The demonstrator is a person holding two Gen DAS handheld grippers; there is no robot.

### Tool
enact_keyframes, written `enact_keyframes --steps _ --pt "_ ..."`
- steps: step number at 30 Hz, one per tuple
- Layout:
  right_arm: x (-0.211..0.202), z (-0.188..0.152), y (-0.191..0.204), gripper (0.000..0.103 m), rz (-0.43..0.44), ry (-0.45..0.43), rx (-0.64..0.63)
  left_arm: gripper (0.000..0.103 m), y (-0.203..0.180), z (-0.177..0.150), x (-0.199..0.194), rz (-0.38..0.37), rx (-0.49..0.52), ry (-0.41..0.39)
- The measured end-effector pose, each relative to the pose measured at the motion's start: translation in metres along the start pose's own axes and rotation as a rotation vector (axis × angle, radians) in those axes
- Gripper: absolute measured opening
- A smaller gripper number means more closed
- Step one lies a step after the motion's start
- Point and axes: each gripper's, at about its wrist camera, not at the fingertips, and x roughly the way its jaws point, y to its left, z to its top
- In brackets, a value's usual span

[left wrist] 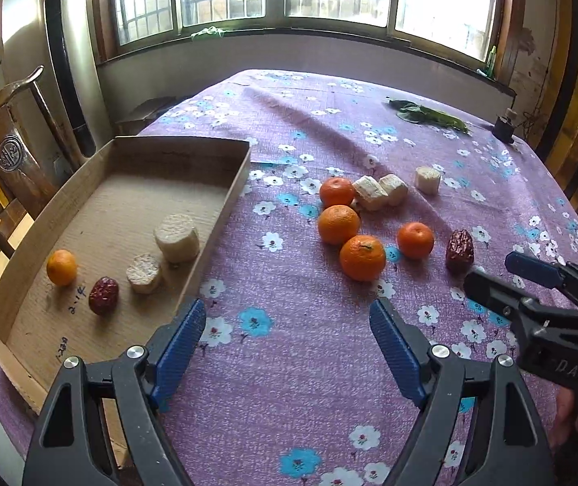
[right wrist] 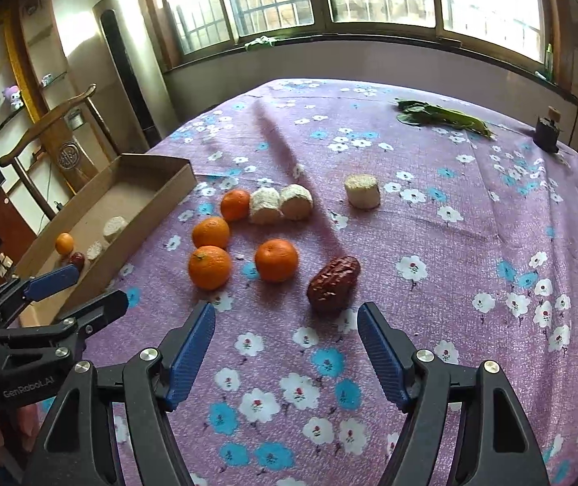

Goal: Organize fruits
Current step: 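Move both tools back toward the remaining fruits on the cloth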

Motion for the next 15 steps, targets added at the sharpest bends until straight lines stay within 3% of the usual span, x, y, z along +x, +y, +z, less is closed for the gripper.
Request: enact_keyframes --steps 3,6,15 --pt "0.0 -0.001 0.0 0.077 -0.053 0.007 -0.032 0.082 -0.01 0.003 0.005 -0.014 0.013 0.003" --pt "-0.003 -0.001 -0.004 0.083 -0.052 -0.003 -0.033 0.082 -0.019 0.005 0.013 -0.03 0.041 0.01" --pt "0.009 -0.003 -0.027 0.083 -0.096 0.012 0.021 0.082 -0.032 0.018 0.044 -0.083 0.096 0.059"
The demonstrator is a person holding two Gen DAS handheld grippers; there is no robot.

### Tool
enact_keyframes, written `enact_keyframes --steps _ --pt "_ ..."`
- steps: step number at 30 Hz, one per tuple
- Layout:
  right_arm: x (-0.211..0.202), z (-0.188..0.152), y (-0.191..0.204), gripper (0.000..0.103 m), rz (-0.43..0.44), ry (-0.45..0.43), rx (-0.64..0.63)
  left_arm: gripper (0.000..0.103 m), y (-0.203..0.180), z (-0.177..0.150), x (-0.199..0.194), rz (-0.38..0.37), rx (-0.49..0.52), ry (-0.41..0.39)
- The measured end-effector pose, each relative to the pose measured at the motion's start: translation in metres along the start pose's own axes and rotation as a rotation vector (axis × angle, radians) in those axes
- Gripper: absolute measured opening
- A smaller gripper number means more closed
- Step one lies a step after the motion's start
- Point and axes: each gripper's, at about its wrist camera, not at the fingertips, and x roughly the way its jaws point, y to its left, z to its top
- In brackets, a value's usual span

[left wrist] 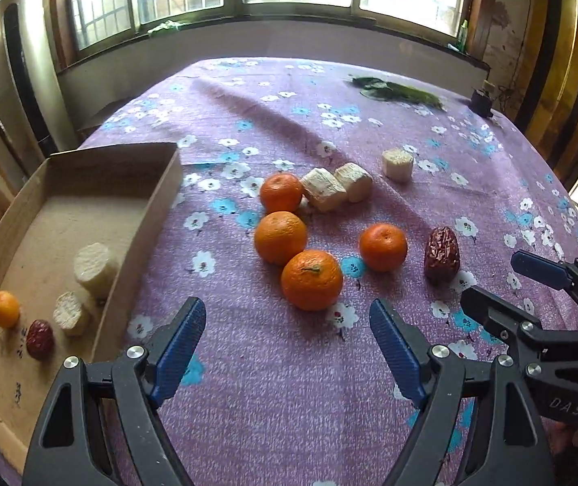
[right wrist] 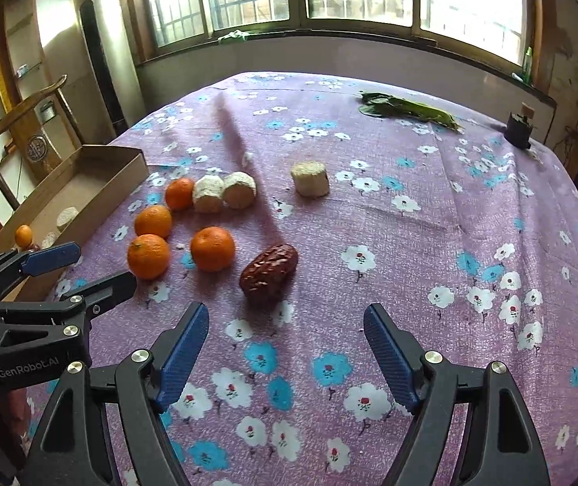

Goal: Organize fruits
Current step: 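Move both tools back toward the remaining fruits on the cloth, then grasp a mandarin orange with the left tool while the right tool grasps a red date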

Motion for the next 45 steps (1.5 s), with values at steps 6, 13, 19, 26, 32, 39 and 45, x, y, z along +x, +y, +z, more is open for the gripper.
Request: enact_keyframes --steps 6,13,19,26,32,39,45 --pt "0.016 0.01 -0.001 0.08 0.009 0.039 0.007 0.082 0.001 0.008 0.016 -0.019 0.007 0.019" --pt "0.043 0.026 0.012 0.052 0.011 0.097 -0.066 0.082 0.008 0.012 0.028 0.011 -0.001 0.041" --pt "0.04 0.023 0.002 0.033 0.049 0.099 -0.052 0.082 0.008 0.014 0.037 0.006 -0.007 0.048" --pt "0.031 0.014 -0.002 0.033 0.051 0.109 -0.042 0.043 -0.001 0.012 0.033 -0.007 0.036 0.029" --pt "0.024 0.019 -0.002 0.056 0.022 0.064 -0.045 0.04 -0.003 0.01 0.031 -0.011 0.04 0.033" --pt "0.042 0.028 0.014 0.039 0.036 0.115 -0.134 0.065 -0.001 0.012 0.034 -0.025 0.024 0.041" --pt "0.035 0.022 0.015 0.028 0.06 0.124 -0.149 0.038 -0.003 0.015 0.035 -0.005 0.045 0.02"
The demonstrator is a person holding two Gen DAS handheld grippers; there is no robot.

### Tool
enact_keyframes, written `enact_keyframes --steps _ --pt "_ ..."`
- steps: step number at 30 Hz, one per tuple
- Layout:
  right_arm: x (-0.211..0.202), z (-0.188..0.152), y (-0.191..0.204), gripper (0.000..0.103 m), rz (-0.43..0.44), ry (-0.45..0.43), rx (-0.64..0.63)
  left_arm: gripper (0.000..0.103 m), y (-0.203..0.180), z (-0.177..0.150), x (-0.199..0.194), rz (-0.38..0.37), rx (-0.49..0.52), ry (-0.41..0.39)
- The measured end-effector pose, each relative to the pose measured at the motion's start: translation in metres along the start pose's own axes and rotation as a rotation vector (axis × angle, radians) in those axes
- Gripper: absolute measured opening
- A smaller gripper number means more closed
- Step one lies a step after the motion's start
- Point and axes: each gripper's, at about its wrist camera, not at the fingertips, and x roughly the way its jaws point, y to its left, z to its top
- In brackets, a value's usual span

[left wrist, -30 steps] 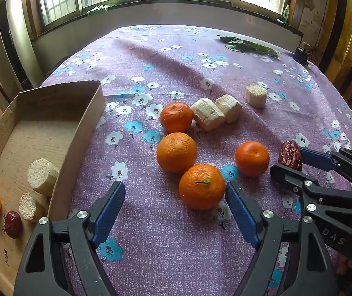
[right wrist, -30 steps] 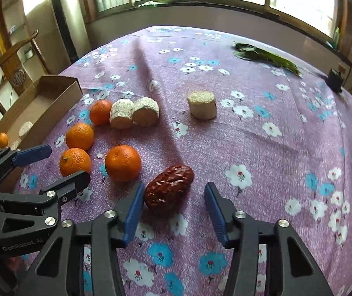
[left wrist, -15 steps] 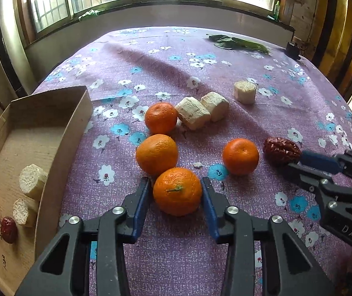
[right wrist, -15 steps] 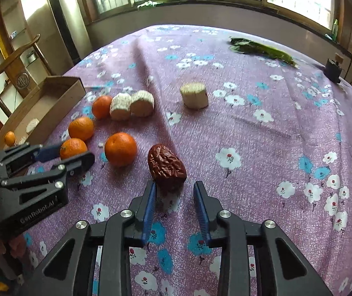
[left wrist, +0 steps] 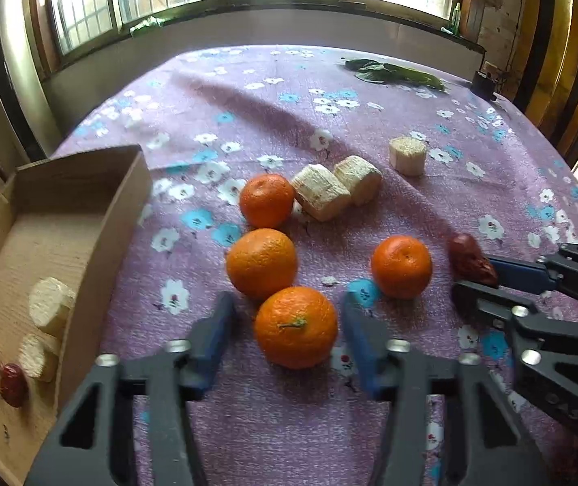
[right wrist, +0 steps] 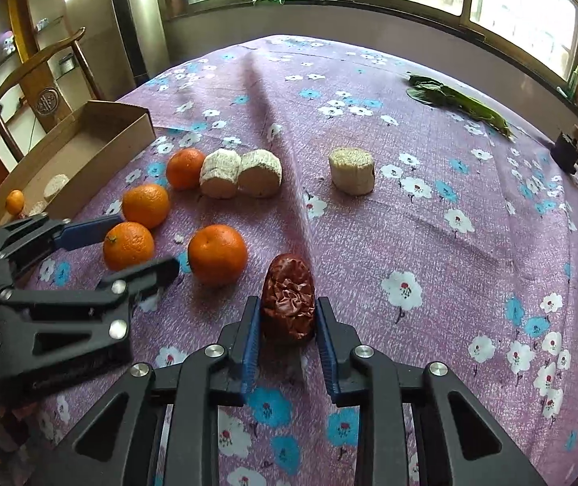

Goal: Organize fruits
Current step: 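Grasp a mandarin orange with the left tool while the right tool grasps a red date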

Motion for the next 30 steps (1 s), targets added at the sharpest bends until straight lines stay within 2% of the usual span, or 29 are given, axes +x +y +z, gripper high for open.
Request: enact_keyframes --steps 1,5,12,24,30 --pt "-0.004 -0.002 -0.001 0.028 0.01 -0.004 0.007 0.034 0.0 0.0 -0.001 -0.008 -0.001 0.002" --pt "-0.02 -0.016 -0.003 0.028 0.046 -0.022 0.038 0.034 0.002 -0.005 -0.006 -0.03 -0.003 0.01" --pt "-0.025 -0.035 -0.002 0.028 0.046 -0.024 0.069 0.034 0.012 -0.022 -0.021 -0.047 -0.024 0.017" --pt "-0.013 -0.032 0.011 0.029 0.046 -0.035 0.08 0.034 0.022 -0.032 -0.029 -0.059 -0.044 0.017" --pt "-0.028 -0.04 0.012 0.029 0.075 -0.045 0.087 0.034 0.021 -0.034 -0.036 -0.062 -0.038 0.008"
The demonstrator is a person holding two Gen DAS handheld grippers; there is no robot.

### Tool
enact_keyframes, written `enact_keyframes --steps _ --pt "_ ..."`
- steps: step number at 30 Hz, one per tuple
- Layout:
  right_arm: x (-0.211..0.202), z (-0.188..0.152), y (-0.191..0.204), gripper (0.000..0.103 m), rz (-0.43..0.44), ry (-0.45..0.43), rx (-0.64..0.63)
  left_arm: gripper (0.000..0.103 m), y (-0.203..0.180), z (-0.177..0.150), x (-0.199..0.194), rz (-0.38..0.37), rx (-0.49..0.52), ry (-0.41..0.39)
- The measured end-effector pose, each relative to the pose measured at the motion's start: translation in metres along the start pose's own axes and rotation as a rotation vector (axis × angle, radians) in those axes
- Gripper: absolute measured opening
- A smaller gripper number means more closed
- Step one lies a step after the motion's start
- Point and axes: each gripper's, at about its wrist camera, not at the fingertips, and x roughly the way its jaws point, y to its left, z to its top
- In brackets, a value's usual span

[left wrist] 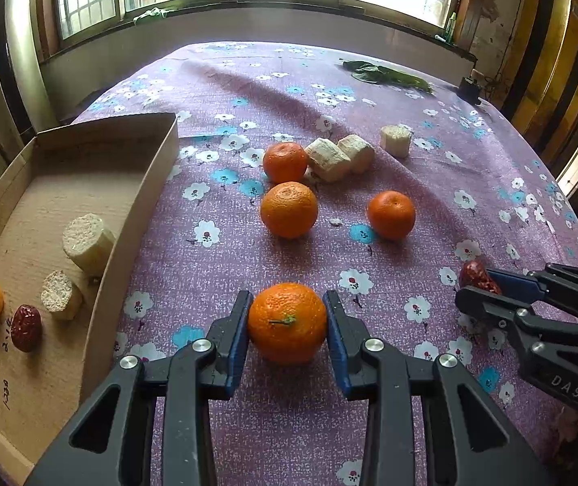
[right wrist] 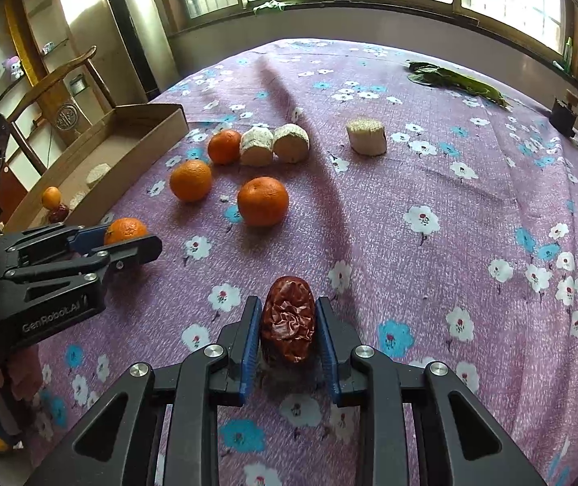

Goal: Organize fruits
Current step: 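Grasp a mandarin orange with the left tool while the right tool grasps a red date, then carry the orange and date into the tray and open both tools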

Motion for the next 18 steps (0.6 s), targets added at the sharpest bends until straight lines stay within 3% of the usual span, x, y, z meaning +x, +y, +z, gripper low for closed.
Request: enact_keyframes --steps 6,18 --pt "-0.019 0.004 0.016 0.029 0.037 -0.04 -0.018 0.034 0.003 -0.003 -0.021 0.007 0.011 -0.034" --pt "-0.015 0.028 0.074 0.029 0.089 -0.049 -0.113 0.034 0.043 -0.003 -0.057 0.105 -0.012 -0.105"
